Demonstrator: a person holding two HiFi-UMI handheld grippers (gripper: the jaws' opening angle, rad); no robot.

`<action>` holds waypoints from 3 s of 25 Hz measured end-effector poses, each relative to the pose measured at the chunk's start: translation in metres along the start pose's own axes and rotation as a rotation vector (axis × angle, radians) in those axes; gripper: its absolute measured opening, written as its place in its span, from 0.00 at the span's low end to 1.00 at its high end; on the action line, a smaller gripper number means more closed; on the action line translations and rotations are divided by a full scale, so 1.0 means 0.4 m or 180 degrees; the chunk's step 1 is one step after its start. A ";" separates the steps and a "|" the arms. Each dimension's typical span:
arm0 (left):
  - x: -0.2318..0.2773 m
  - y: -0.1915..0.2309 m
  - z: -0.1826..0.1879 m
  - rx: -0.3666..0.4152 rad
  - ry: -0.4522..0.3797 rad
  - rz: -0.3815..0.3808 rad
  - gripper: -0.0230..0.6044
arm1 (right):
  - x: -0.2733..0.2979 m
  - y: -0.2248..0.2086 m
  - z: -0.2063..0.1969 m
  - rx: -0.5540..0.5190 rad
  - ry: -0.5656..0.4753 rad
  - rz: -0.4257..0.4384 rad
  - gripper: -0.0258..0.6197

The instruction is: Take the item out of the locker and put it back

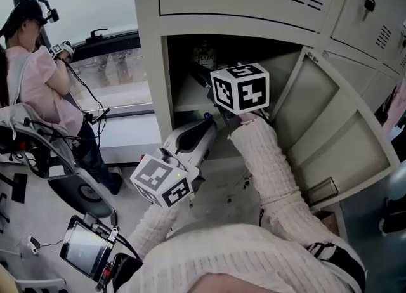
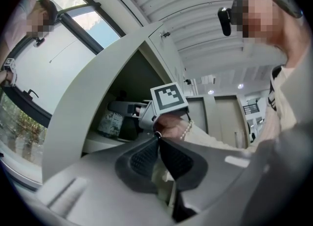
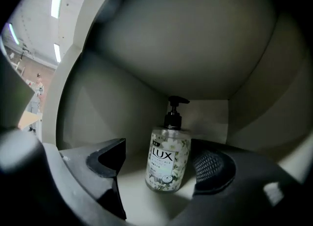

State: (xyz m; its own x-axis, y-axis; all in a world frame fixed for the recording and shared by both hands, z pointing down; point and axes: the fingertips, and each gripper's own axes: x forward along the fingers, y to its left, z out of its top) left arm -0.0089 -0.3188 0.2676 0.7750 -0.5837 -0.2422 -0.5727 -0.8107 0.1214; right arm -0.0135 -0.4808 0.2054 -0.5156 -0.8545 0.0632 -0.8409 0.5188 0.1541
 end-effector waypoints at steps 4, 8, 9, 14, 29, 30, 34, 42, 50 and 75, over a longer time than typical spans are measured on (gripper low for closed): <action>0.004 0.002 -0.004 0.0016 0.0015 -0.0038 0.05 | 0.026 -0.011 0.020 -0.0062 0.0010 -0.0025 0.68; 0.004 -0.004 -0.006 0.0041 0.0034 -0.0069 0.05 | 0.055 -0.031 0.020 -0.0014 0.0081 -0.0015 0.68; 0.003 -0.004 -0.004 0.0048 0.0027 -0.0068 0.05 | 0.064 -0.036 0.019 -0.0012 0.0112 -0.0010 0.68; -0.003 0.001 -0.008 0.0019 0.0025 -0.0046 0.05 | 0.102 -0.056 -0.004 0.0113 0.0246 0.0037 0.68; -0.005 0.008 -0.009 -0.0056 0.0012 -0.0034 0.05 | 0.119 -0.054 -0.012 0.0265 0.0300 0.0148 0.61; -0.006 0.008 -0.010 -0.0062 0.0008 -0.0032 0.05 | 0.116 -0.053 -0.012 0.0269 0.0296 0.0152 0.61; -0.008 0.011 -0.003 -0.0038 -0.0012 -0.0018 0.05 | 0.095 -0.033 -0.010 0.0251 0.0273 0.0235 0.60; -0.015 0.027 0.015 -0.0108 -0.0066 0.0021 0.05 | 0.011 0.010 0.002 0.0193 0.0037 0.0319 0.60; -0.042 0.033 0.026 -0.0150 -0.0108 0.0073 0.05 | -0.096 0.012 0.004 0.0278 -0.0168 0.0227 0.60; -0.083 -0.015 -0.045 -0.0208 0.0050 0.0126 0.04 | -0.422 0.106 -0.100 0.0399 -0.0703 0.0228 0.60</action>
State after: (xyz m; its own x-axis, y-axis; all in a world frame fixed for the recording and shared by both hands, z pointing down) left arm -0.0264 -0.2954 0.2923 0.7565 -0.6156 -0.2209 -0.5848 -0.7879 0.1932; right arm 0.0444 -0.3154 0.2408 -0.5865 -0.7961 -0.1493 -0.8076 0.5888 0.0328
